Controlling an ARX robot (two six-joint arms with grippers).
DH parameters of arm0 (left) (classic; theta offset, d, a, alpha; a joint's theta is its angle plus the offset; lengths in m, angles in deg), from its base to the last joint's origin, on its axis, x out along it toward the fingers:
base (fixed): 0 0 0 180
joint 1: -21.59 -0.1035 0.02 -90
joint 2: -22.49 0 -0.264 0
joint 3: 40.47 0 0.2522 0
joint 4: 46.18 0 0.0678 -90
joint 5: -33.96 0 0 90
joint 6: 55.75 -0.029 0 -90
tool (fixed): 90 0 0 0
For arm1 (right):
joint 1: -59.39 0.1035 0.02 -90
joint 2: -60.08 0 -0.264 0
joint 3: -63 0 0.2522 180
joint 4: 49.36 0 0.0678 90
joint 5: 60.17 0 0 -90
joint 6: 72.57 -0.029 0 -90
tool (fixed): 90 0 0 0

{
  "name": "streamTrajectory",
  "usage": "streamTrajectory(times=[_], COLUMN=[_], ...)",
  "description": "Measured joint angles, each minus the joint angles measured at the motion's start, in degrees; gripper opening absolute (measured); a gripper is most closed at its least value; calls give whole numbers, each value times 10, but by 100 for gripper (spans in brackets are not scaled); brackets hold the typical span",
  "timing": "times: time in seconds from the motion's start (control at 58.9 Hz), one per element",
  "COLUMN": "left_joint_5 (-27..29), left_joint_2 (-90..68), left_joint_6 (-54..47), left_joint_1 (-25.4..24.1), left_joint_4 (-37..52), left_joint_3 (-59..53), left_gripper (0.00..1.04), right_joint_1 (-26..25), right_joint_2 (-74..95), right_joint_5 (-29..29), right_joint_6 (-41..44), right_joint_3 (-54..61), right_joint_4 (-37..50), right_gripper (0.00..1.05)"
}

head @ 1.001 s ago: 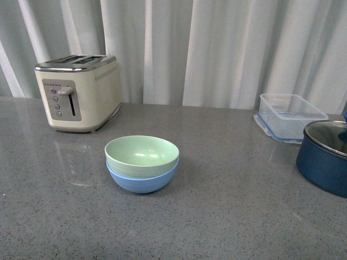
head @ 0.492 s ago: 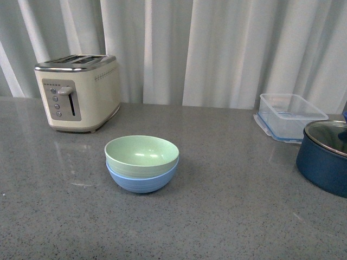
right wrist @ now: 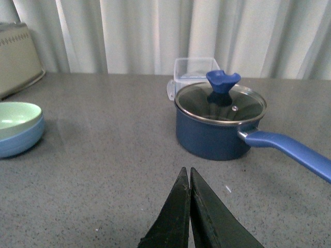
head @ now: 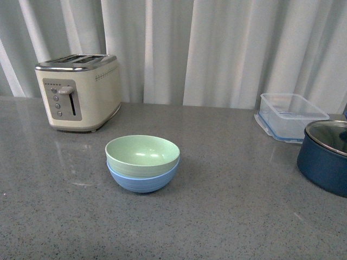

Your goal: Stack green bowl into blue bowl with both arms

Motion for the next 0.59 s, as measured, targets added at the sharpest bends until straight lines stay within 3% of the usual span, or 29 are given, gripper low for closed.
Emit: streamTrajectory(times=[0.322, 0.594], left_joint_5=[0, 0], left_joint_2=[0, 0], left_joint_6=[0, 0], left_joint_1=[0, 0], left_joint_4=[0, 0], left_joint_3=[0, 0], left_gripper=[98, 98], right_joint_1=[0, 0], right_joint_2=[-17, -17], right_joint_5=[0, 0], right_joint_6=[1, 0], right_joint_3=[0, 0], right_joint_4=[-4, -4], right_gripper=[1, 48])
